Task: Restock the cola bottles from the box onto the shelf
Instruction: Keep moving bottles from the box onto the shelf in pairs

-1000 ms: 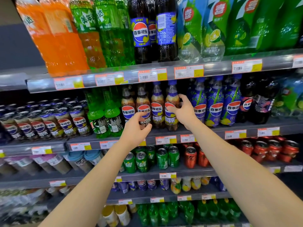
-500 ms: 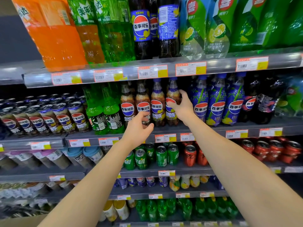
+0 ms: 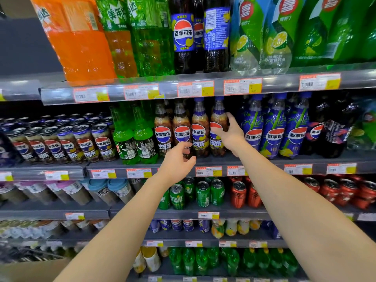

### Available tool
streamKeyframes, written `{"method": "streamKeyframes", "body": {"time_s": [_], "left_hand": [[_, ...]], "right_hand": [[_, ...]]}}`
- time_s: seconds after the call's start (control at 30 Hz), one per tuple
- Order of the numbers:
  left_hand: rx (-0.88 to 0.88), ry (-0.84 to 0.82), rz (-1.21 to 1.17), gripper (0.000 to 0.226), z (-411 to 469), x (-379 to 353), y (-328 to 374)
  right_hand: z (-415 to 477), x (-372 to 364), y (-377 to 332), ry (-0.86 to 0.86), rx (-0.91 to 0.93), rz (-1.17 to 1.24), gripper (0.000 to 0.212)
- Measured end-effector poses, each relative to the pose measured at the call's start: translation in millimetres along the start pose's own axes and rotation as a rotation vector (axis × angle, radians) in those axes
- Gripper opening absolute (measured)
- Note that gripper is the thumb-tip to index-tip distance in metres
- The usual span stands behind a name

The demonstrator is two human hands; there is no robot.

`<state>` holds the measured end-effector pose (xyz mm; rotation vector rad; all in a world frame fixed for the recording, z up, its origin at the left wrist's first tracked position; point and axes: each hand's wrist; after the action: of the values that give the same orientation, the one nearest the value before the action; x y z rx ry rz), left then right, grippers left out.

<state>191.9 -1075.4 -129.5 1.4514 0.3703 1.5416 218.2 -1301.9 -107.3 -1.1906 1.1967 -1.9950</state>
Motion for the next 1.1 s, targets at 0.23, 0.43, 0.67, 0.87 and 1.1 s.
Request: {"method": "streamKeyframes", "body": {"time_s": [0.23,0.43,0.67,0.87,1.1], "left_hand": [[0.002,-0.004,-0.014,0.051,-3,-1,0],[0.006,-0.009,0.009,0.051,-1,3,-4],[0.01,-0.026,0.014,0.051,0,2,-7],[0.011,-0.04,0.018,0.052,1,0,-7],[-0.03,-0.03,0.141,0.055,7,5,3]], "right_hand": [[1,-5,0,-0.004,0.005,-0.016,0.084],[1,-2,2,0.005,-0.003,-0.014,0.084],[1,-4,3,-0.002,0.005,0.0,0.08],[-2,-1,0,-0.021,-0.014,0.009,0.08],[-11,0,-7,-0.053,-0.056,0.027,0.089]]}}
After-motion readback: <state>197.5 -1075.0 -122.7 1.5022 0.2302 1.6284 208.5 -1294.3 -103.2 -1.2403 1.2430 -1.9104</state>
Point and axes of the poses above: each hand's wrist, its own z-axis towards the middle knuckle, its own x-axis out of the back of the hand, y = z × x, and after that the axes turned 4 degrees about -z, right-handed
